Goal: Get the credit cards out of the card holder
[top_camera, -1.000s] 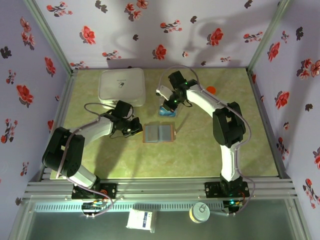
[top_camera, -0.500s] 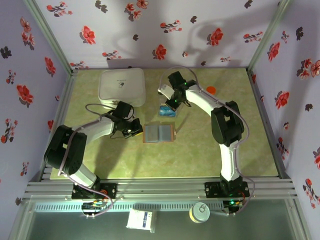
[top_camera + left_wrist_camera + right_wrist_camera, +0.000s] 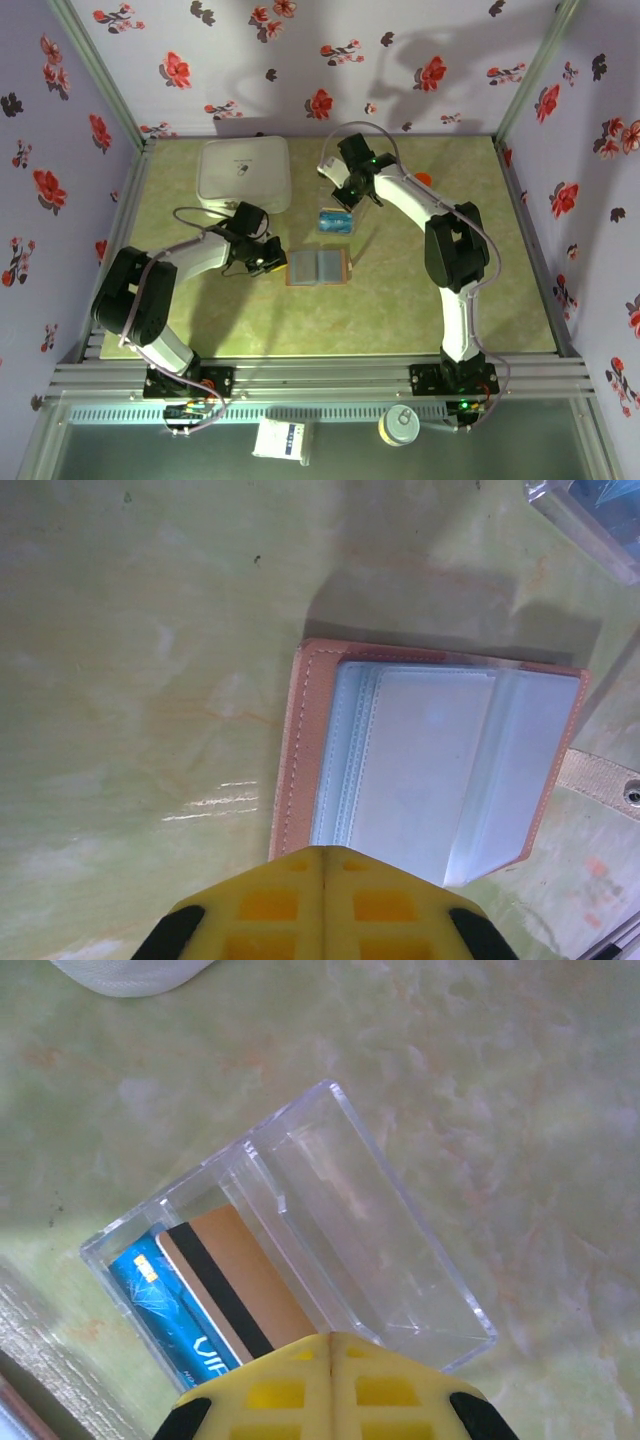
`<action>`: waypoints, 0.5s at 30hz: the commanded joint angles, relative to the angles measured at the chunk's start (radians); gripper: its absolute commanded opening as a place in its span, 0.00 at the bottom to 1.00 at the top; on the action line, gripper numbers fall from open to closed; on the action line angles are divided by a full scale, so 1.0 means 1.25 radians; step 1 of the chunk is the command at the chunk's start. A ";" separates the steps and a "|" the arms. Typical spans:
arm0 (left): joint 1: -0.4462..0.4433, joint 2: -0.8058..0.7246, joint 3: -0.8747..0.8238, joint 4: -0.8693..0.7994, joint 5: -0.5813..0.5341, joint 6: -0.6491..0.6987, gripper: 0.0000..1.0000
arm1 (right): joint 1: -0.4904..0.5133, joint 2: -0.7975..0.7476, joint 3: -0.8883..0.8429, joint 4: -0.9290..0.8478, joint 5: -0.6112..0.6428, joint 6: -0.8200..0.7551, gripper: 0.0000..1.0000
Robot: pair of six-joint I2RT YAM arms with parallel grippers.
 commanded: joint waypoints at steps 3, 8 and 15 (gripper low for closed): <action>0.007 0.012 0.021 -0.008 0.011 0.007 0.04 | 0.003 -0.035 -0.048 -0.034 -0.155 0.007 0.00; 0.007 0.019 0.020 -0.005 0.014 0.004 0.04 | 0.004 -0.030 -0.093 -0.037 -0.163 0.012 0.00; 0.006 0.017 0.013 -0.002 0.015 0.003 0.04 | 0.003 0.008 -0.097 -0.004 -0.074 0.039 0.01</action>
